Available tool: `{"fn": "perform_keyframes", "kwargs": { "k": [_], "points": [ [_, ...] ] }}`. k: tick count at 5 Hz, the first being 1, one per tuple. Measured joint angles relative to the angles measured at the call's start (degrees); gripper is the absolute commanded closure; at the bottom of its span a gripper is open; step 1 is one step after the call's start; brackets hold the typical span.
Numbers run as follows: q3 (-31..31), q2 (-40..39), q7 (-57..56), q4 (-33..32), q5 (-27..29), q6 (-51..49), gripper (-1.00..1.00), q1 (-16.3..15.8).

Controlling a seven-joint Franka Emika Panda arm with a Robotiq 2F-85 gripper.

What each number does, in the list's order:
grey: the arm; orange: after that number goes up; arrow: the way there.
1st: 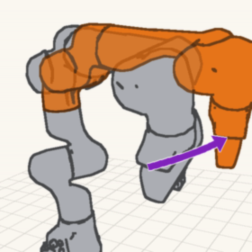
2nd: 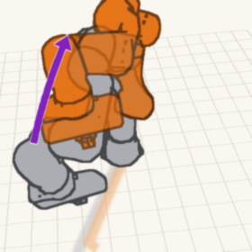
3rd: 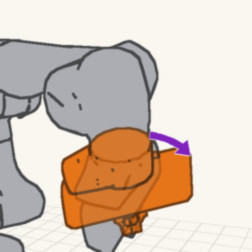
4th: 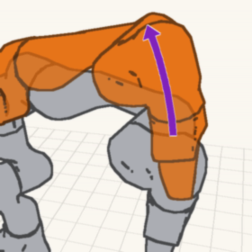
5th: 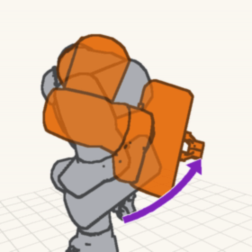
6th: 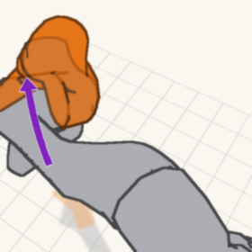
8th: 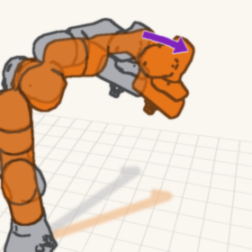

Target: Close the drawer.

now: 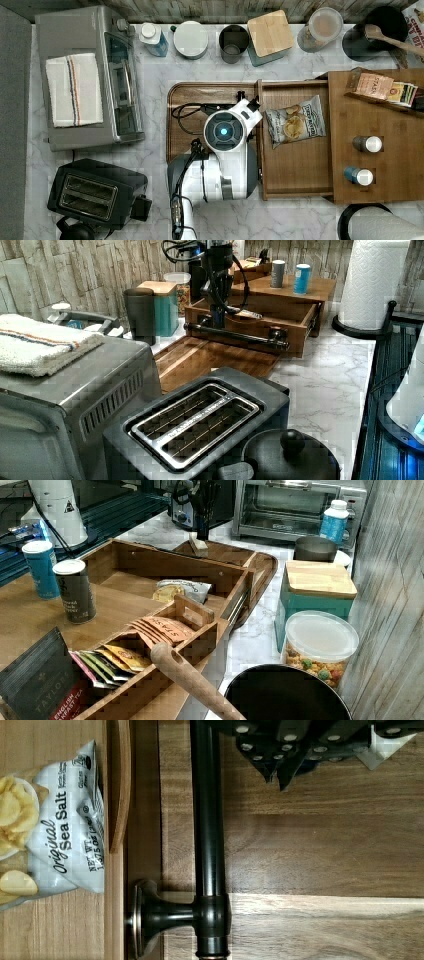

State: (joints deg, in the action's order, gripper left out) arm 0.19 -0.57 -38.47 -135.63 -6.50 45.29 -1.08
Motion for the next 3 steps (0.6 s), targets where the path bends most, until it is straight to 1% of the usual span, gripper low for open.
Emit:
{"fn": "perform_keyframes", "kwargs": {
  "k": [1, 2, 3],
  "points": [
    [0.9, -0.4, 3.2, -0.3, -0.7, 2.6, 1.0, 0.0],
    [1.3, -1.3, 7.0, -0.1, -3.5, 3.4, 1.0, -1.0],
    [2.3, -3.9, 7.1, 0.3, -3.8, 3.4, 1.0, -1.7]
  ]
}}
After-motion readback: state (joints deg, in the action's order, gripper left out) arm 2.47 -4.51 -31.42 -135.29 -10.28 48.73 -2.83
